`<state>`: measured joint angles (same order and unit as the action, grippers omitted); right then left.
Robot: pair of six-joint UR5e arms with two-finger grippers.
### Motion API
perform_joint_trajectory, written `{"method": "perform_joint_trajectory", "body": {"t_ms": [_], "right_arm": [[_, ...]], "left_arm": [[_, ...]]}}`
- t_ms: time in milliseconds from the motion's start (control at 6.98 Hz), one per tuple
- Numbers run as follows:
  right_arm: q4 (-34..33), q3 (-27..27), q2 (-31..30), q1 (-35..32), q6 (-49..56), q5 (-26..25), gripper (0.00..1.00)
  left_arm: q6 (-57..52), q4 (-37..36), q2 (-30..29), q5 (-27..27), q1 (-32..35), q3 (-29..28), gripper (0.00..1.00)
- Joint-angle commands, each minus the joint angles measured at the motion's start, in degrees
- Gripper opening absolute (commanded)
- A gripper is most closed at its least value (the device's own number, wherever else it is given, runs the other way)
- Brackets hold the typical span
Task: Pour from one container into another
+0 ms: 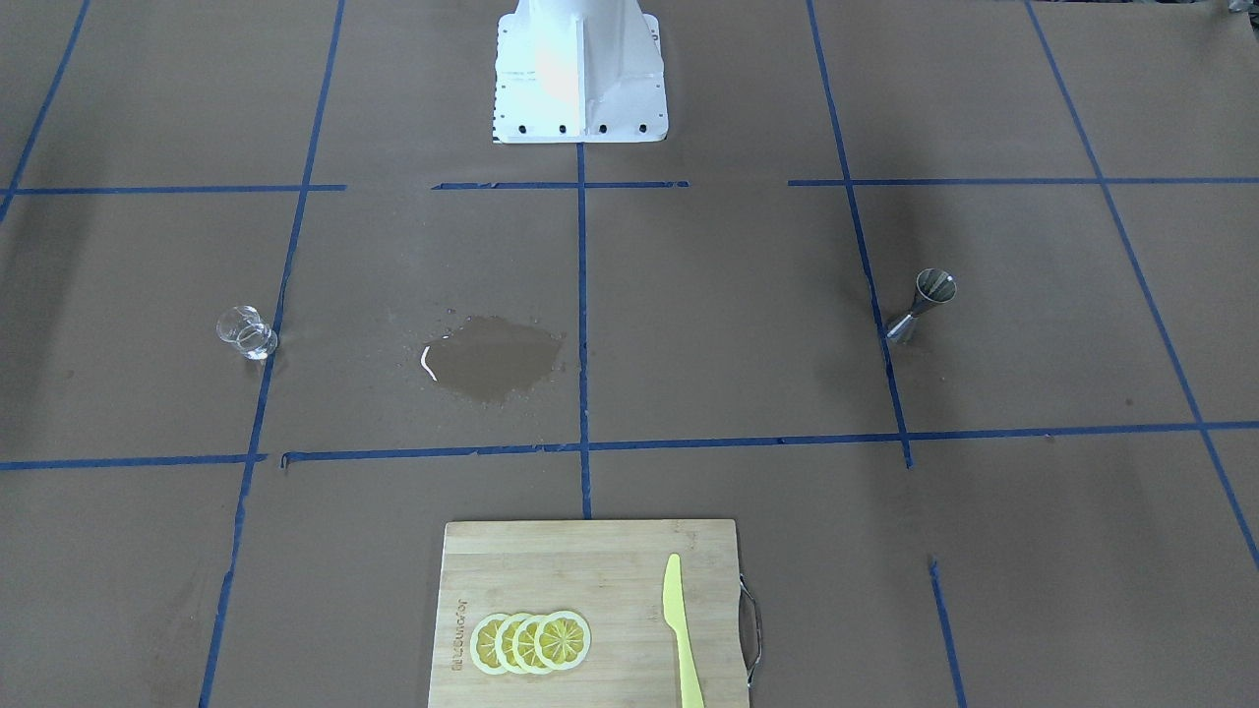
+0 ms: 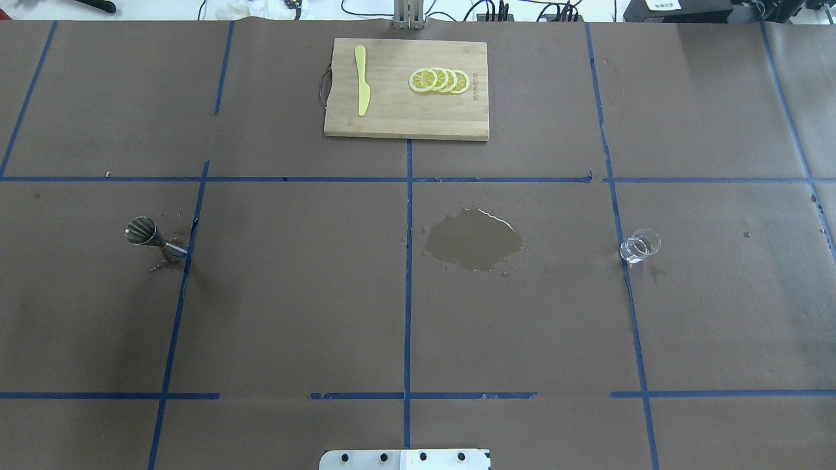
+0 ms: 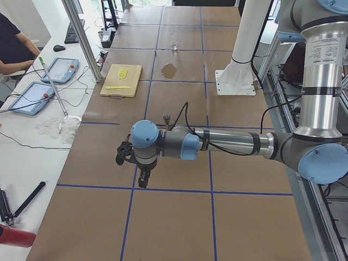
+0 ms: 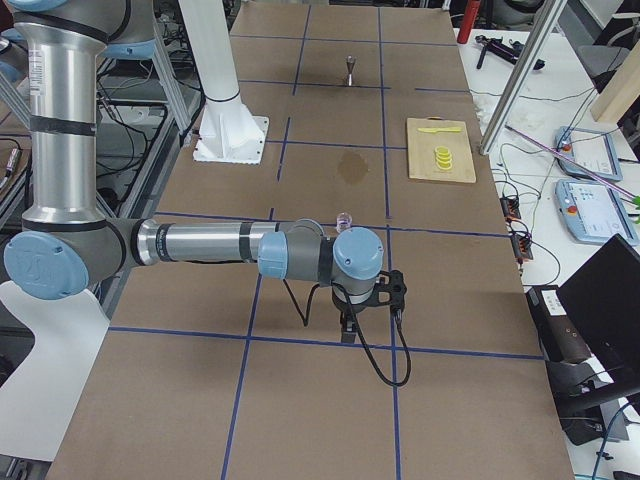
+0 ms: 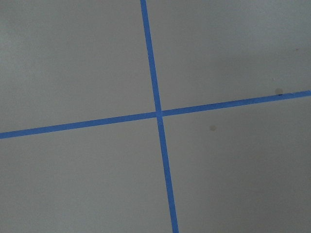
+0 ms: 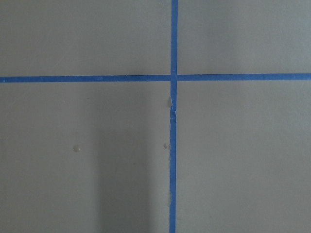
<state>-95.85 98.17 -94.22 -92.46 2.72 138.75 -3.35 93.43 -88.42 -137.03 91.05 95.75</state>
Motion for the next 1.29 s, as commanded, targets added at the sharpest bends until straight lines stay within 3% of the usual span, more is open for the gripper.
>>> {"method": "perform_joint_trajectory", "body": {"t_ms": [0, 287, 430, 717, 1147], "right_arm": [[0.05, 0.27, 0.09, 0.0, 0.0, 0.12, 1.0], [0.05, 0.96, 0.26, 0.0, 0.0, 0.64, 1.0], [-0.04, 2.62, 0.26, 0.0, -0.09, 0.64, 1.0], [0.13, 4.91, 0.44, 0.0, -0.09, 0.64, 1.0], [0.13, 7.38, 2.2, 0.35, -0.09, 0.91, 1.0]], "left_arm": [[0.01, -0.09, -0.08, 0.19, 0.0, 0.92, 1.0], [0.27, 0.61, -3.31, 0.28, -0.09, 3.04, 1.0], [0.1, 1.57, -8.12, 0.19, -0.26, 3.04, 1.0], [2.01, 9.47, -9.49, -2.78, -0.7, 2.08, 1.0], [7.36, 9.4, -15.44, -3.16, -5.87, 3.74, 1.0]]}}
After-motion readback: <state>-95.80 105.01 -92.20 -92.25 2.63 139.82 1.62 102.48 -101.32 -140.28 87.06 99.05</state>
